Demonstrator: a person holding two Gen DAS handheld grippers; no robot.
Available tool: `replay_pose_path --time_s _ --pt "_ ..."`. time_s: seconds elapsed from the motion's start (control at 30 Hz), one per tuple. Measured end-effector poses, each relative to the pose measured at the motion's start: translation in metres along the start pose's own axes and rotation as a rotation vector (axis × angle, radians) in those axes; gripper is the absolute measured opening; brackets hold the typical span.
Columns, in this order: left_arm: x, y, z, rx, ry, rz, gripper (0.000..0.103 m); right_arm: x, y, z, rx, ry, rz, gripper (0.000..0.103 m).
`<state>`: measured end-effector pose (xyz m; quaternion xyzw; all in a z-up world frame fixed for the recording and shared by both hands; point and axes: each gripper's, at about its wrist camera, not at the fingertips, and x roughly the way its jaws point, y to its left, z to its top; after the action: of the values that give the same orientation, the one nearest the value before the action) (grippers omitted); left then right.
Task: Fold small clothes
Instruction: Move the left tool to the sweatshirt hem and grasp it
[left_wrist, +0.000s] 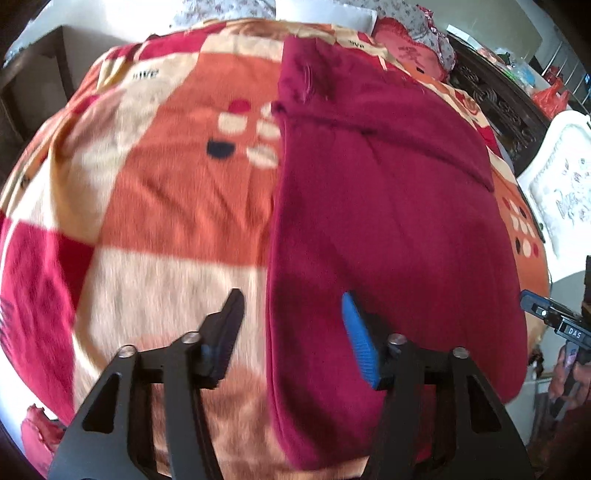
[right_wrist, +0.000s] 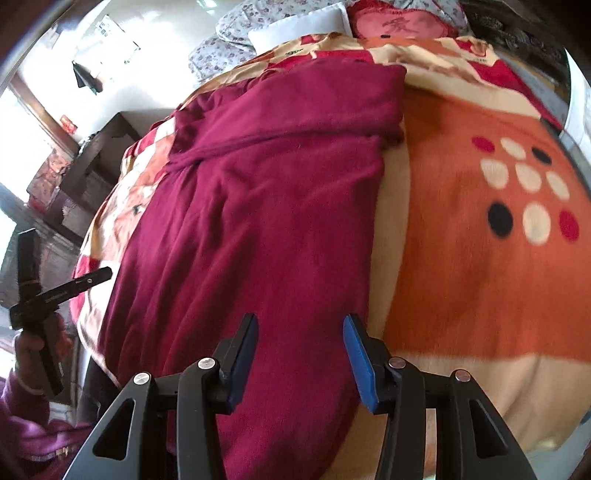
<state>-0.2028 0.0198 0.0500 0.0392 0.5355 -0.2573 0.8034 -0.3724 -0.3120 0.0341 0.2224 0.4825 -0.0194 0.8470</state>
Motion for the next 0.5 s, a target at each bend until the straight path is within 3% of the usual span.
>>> replay_pose_path --time_s 0.13,0.37,0.5 --pt "-0.004 -0.002 -0.015 0.027 0.033 -0.011 0.058 -0.006 -0.001 -0.019 0.022 0.026 0.053 0.047" --pt "0.001 0.001 -0.036 0.026 0.110 -0.039 0.058 -0.015 0.000 -0.046 0.017 0.073 0.047 0.050" --pt "0.004 0.000 -0.042 0.022 0.122 -0.043 0.058 -0.011 -0.008 -0.062 0.068 0.116 0.092 0.051"
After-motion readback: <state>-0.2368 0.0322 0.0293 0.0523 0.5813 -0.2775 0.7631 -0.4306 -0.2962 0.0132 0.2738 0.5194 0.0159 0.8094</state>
